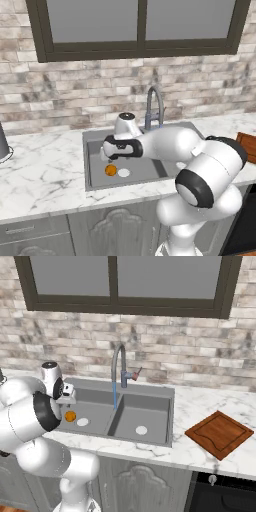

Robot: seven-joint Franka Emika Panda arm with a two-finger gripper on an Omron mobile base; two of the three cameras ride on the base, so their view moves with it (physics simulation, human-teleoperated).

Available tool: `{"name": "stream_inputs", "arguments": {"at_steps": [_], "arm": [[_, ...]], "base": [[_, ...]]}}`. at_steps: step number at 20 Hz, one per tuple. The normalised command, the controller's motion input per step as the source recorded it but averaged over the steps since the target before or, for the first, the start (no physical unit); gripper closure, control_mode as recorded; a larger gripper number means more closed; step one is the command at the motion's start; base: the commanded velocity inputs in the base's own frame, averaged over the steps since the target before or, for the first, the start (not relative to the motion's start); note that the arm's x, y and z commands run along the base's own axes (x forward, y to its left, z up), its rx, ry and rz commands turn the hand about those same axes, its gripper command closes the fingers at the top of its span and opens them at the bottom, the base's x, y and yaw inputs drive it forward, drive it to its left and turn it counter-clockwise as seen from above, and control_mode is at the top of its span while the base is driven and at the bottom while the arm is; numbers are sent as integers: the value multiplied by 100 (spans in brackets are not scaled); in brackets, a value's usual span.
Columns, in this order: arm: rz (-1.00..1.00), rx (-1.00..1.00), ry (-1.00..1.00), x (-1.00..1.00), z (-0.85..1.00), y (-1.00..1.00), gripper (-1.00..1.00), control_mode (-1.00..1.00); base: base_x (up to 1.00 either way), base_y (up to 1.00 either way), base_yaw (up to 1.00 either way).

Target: Pick the orange from the sink and place it on the cutting board to airdry. Then turn off the sink faucet.

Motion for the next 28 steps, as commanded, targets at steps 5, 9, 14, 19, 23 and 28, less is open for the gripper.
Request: {"name": "stream_inputs", "arguments": {"at_steps": [5, 9, 14, 19, 23, 28], "arm": [[0, 0, 0, 13, -25, 0, -100, -100], [0, 0, 0, 16, -22, 0, -100, -100], [0, 0, 0, 19, -23, 0, -100, -100], [0, 0, 0, 18, -20, 0, -100, -100], [0, 0, 0, 19, -21, 5, -100, -100], [0, 0, 0, 18, -19, 6, -100, -100]], "base": [[0, 0, 0], [0, 0, 0], [0, 0, 0], [0, 0, 0], [0, 0, 0], [0, 0, 0]]}}
